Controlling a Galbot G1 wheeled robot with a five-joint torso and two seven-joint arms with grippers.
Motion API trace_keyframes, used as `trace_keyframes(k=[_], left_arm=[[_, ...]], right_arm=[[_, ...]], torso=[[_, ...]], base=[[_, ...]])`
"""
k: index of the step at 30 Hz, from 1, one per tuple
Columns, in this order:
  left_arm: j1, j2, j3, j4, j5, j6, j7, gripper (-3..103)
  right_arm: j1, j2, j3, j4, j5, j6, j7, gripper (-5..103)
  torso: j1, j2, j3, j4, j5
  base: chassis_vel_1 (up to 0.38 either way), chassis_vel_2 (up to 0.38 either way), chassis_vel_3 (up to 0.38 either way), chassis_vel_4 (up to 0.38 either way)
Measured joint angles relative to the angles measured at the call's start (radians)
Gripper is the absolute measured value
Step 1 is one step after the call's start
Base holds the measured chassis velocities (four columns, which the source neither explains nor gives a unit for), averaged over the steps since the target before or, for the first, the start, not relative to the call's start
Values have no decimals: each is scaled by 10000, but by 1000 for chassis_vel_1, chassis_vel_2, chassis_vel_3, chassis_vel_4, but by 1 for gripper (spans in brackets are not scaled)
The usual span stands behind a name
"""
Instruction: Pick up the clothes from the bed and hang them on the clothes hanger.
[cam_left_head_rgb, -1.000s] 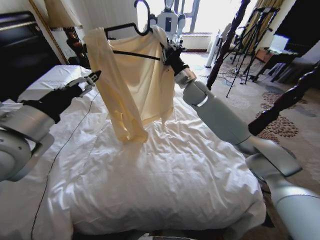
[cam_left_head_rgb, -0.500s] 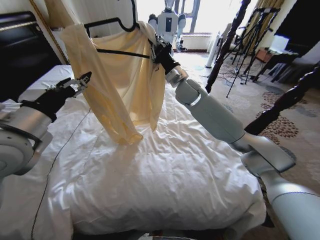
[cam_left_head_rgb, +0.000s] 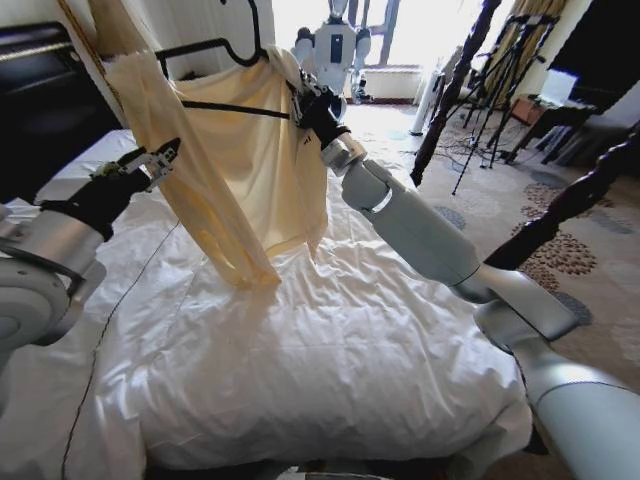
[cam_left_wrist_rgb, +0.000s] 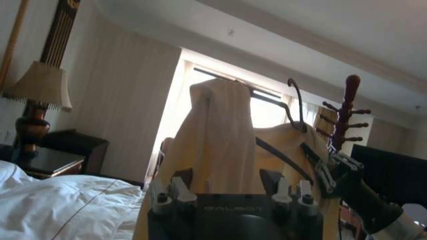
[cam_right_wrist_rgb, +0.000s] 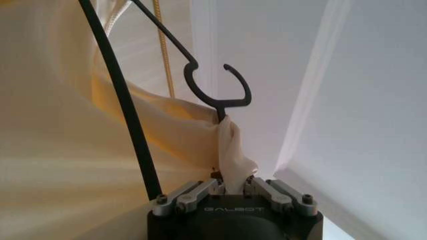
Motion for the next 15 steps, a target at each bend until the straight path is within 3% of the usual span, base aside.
trace_keyframes(k=[15], left_arm=[[-10,-85,-53,8,-22,-1,121,30]], right_arm=[[166,577,-27,-536,-179,-77,247,4]], torso=[[1,0,1,0,1]], base=[[0,0,0,0]])
